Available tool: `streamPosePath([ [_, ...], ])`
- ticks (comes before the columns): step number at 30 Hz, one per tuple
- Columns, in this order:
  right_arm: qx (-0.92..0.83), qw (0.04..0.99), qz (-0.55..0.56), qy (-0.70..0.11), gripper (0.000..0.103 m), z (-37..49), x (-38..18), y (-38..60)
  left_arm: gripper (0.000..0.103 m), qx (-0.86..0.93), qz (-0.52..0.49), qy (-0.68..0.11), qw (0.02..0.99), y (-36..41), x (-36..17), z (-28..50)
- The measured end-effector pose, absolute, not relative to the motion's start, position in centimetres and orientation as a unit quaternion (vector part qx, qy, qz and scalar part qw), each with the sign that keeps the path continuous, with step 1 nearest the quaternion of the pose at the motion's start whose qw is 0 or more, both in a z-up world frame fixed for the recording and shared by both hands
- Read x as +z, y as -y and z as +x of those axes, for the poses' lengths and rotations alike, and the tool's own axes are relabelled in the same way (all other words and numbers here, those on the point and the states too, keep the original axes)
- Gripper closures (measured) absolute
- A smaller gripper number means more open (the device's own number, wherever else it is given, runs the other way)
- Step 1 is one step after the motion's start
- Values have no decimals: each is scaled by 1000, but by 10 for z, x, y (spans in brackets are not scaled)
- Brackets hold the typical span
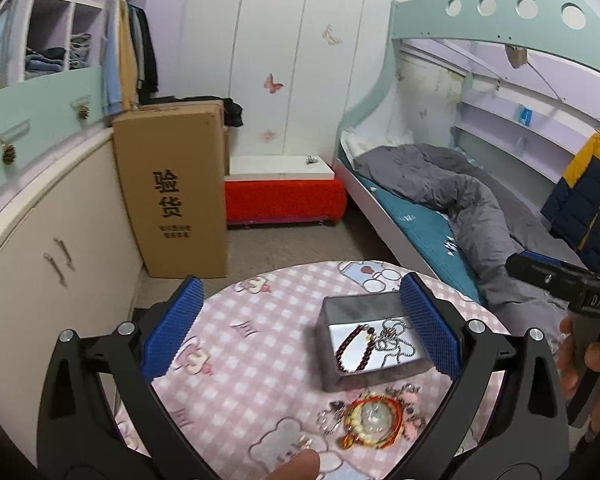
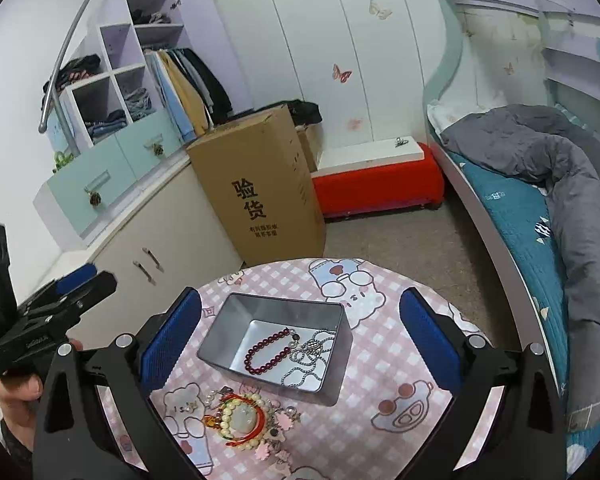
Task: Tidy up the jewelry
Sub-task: 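Move both tools back from the box to the jewelry pile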
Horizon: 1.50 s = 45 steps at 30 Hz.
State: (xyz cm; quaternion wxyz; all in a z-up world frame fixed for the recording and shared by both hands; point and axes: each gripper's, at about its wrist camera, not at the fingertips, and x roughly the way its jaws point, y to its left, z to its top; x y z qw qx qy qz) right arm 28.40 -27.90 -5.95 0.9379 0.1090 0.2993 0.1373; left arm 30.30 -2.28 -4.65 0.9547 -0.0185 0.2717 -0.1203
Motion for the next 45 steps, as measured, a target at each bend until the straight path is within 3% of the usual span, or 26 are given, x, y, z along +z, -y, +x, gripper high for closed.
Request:
streamPosePath([
  [18, 97, 958, 84, -255, 7, 214, -36, 269, 7, -80, -5, -235, 969, -16, -47, 222],
  [45, 94, 909, 29, -404, 9, 204, -166, 233, 8, -118, 53, -382, 915, 18, -188, 252],
])
